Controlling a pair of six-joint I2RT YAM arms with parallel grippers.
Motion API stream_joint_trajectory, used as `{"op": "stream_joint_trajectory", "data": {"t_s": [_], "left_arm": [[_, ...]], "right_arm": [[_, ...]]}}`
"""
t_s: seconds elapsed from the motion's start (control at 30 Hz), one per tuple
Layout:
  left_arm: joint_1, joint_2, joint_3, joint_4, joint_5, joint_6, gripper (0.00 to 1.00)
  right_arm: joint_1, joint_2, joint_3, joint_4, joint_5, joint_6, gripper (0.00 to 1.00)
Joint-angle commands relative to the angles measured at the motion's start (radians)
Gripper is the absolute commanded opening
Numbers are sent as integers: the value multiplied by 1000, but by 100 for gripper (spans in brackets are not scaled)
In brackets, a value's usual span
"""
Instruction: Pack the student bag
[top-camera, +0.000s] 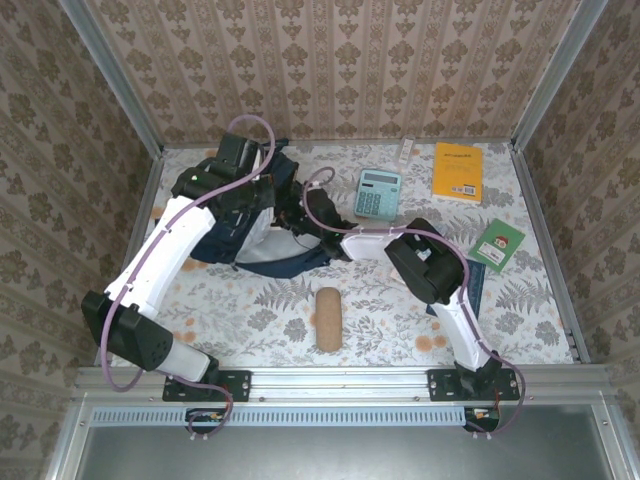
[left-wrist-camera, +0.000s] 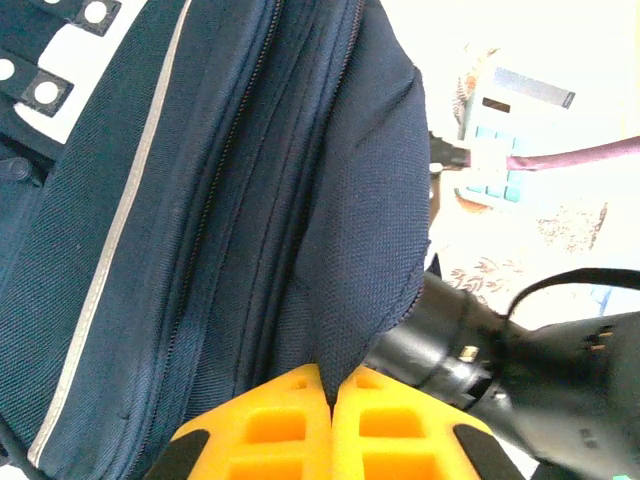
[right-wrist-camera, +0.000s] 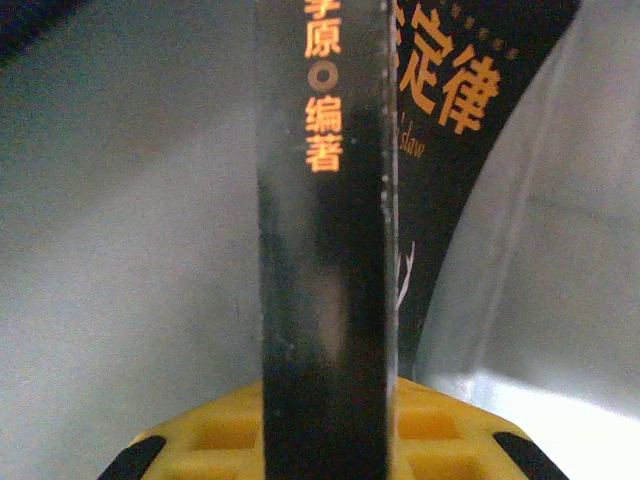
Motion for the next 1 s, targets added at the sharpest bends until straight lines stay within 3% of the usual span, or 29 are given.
{"op": "stream_joint_trajectory", "data": {"t_s": [0.0, 0.13, 0.33, 0.4, 0.47, 0.53, 0.7, 0.97], "left_arm": [[-4, -22, 86, 63, 46, -24, 0], [-5, -1, 127, 56, 72, -18, 0], [-4, 4, 148, 52, 104, -14, 0], [-4, -1, 141, 47, 102, -12, 0], [0, -11, 126, 46, 102, -8, 0], [10, -27, 105, 52, 102, -8, 0], [59, -63, 42, 75, 110, -22, 0], [115, -128, -61, 103, 104, -28, 0]], "right_arm": [[27, 56, 102, 25, 140, 20, 0], [65, 127, 195, -23, 238, 27, 0], [98, 286, 454, -163, 242, 15, 0], [108, 322, 520, -224, 251, 8, 4], [113, 340, 550, -259, 242, 6, 16], [115, 329, 530, -268, 229, -6, 33], [100, 225, 383, -271, 214, -50, 54], [62, 11, 115, -267, 174, -123, 64]]}}
